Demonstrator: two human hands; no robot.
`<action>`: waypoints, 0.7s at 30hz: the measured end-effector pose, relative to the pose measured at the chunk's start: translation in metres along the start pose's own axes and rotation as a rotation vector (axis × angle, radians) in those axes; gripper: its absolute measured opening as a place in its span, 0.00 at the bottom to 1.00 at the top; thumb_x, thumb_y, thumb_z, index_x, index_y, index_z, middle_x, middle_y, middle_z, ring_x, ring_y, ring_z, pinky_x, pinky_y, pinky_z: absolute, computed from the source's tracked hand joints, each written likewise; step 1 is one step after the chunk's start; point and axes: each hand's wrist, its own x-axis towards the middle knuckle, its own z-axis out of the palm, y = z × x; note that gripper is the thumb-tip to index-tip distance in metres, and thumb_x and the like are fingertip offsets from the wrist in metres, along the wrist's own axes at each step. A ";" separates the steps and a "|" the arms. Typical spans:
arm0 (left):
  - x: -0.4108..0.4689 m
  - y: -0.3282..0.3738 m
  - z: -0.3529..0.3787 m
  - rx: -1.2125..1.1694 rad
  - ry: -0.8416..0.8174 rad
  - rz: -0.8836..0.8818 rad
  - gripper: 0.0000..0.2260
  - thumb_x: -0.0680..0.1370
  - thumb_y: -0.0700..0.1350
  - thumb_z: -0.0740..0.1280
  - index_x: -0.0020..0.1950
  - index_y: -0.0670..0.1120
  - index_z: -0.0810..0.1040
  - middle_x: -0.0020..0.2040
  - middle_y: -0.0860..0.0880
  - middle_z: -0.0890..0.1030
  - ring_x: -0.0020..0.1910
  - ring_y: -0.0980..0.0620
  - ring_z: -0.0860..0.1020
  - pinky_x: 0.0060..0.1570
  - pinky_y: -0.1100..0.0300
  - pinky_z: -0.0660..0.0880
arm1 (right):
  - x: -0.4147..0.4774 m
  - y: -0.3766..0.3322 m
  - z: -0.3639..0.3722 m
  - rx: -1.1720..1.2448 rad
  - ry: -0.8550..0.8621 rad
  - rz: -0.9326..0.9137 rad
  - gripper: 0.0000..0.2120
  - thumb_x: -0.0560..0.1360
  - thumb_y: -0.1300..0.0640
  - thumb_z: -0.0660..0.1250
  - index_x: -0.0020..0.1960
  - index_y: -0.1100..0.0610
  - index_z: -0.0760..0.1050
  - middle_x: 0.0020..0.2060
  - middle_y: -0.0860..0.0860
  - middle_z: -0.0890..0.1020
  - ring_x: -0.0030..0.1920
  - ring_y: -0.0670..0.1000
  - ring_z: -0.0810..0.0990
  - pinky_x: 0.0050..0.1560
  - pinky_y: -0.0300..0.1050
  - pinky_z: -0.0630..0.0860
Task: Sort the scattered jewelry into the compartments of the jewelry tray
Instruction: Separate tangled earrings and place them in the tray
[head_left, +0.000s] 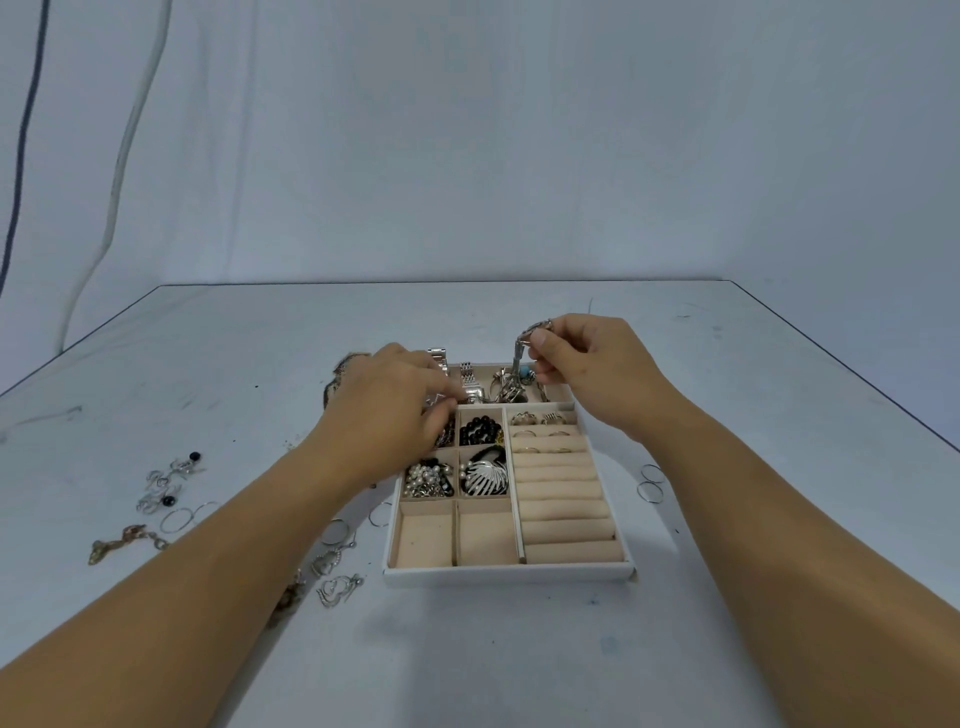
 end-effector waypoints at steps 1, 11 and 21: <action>-0.001 -0.001 0.000 -0.005 -0.019 -0.010 0.08 0.75 0.49 0.66 0.50 0.55 0.84 0.46 0.55 0.82 0.49 0.50 0.75 0.50 0.49 0.72 | -0.001 0.000 0.001 0.008 -0.011 0.011 0.11 0.78 0.55 0.64 0.45 0.62 0.79 0.38 0.61 0.82 0.37 0.57 0.79 0.51 0.60 0.78; -0.004 -0.004 0.001 -0.008 -0.019 -0.071 0.11 0.75 0.53 0.62 0.44 0.53 0.83 0.41 0.55 0.81 0.47 0.50 0.73 0.49 0.53 0.70 | -0.004 0.010 -0.001 -0.402 -0.093 -0.031 0.10 0.77 0.50 0.65 0.44 0.55 0.80 0.38 0.50 0.82 0.40 0.49 0.81 0.42 0.42 0.77; -0.004 -0.004 0.002 -0.011 -0.011 -0.089 0.10 0.74 0.55 0.62 0.42 0.54 0.81 0.37 0.56 0.78 0.45 0.52 0.72 0.49 0.55 0.69 | -0.005 0.016 -0.004 -0.570 -0.074 -0.114 0.07 0.76 0.54 0.66 0.53 0.53 0.78 0.49 0.50 0.76 0.47 0.47 0.74 0.41 0.34 0.66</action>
